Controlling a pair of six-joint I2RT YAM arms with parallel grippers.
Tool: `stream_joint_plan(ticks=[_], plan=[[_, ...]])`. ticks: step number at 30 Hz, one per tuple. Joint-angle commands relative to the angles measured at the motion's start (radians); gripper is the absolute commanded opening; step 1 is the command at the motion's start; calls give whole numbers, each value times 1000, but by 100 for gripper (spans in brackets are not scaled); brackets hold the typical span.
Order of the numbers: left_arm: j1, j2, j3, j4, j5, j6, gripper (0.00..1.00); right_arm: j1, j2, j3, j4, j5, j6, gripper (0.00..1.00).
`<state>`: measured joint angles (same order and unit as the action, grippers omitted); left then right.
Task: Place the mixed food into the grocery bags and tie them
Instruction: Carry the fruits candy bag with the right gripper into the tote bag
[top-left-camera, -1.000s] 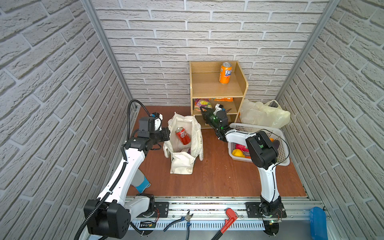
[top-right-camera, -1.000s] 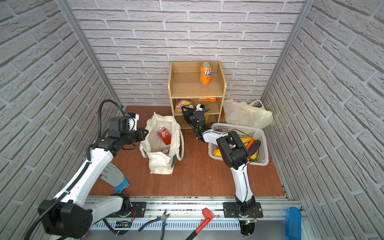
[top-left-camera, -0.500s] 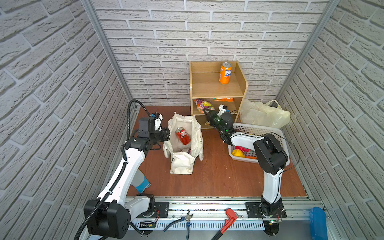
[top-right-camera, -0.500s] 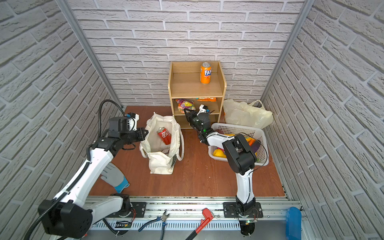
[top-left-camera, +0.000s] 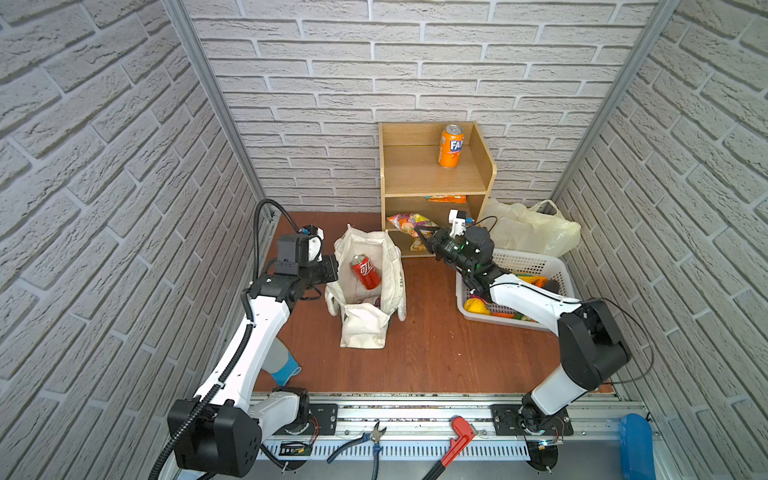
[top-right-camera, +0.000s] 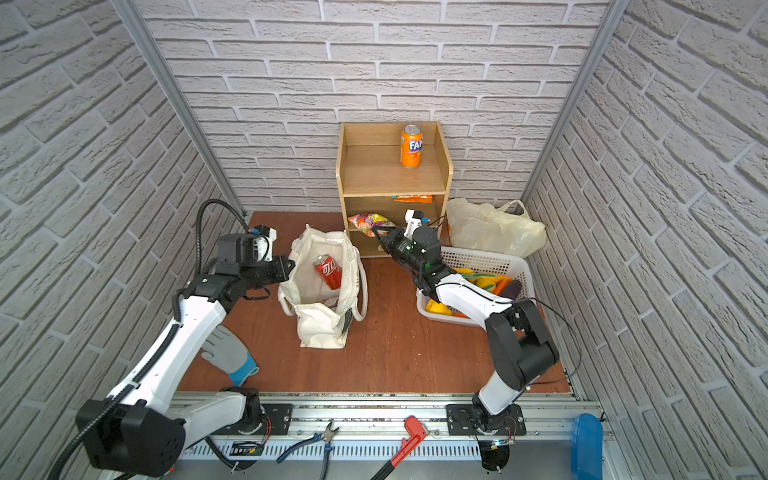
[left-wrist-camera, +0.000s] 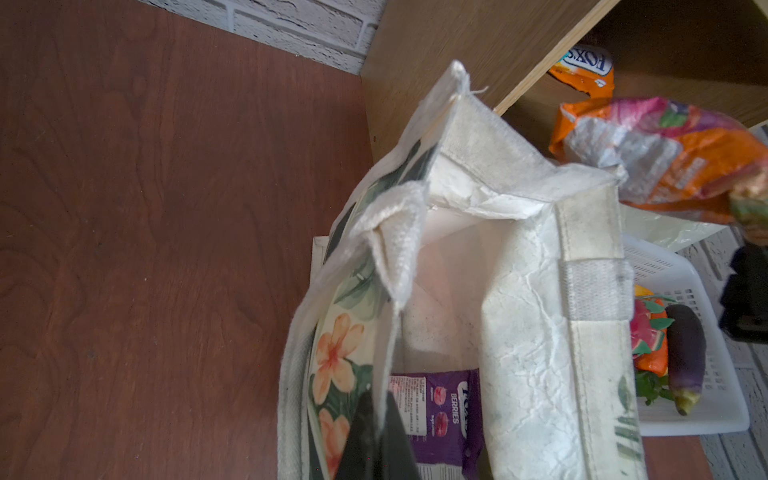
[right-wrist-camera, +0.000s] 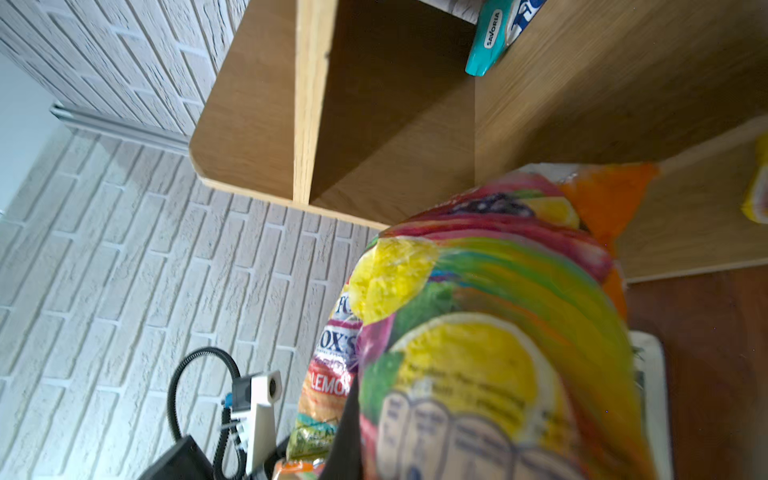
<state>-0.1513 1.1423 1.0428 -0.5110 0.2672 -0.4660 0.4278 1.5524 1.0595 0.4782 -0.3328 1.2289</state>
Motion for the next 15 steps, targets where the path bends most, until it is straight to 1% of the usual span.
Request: stream_joint_plan(ticks=[1, 4, 7, 10, 13, 15], plan=[[7, -6, 19, -41, -10, 16, 0, -4, -160, 28, -201, -85, -218, 5], [7, -4, 25, -43, -10, 18, 0, -3, -238, 92, -408, -132, -376, 6], [8, -3, 34, -47, -10, 22, 0, 3, -283, 156, -550, -177, -496, 6], [7, 2, 42, -52, -10, 26, 0, 16, -292, 224, -651, -243, -606, 6], [7, 6, 46, -52, -4, 24, 0, 34, -271, 281, -702, -327, -695, 6], [7, 6, 49, -52, -3, 23, 0, 52, -245, 329, -755, -348, -750, 6]])
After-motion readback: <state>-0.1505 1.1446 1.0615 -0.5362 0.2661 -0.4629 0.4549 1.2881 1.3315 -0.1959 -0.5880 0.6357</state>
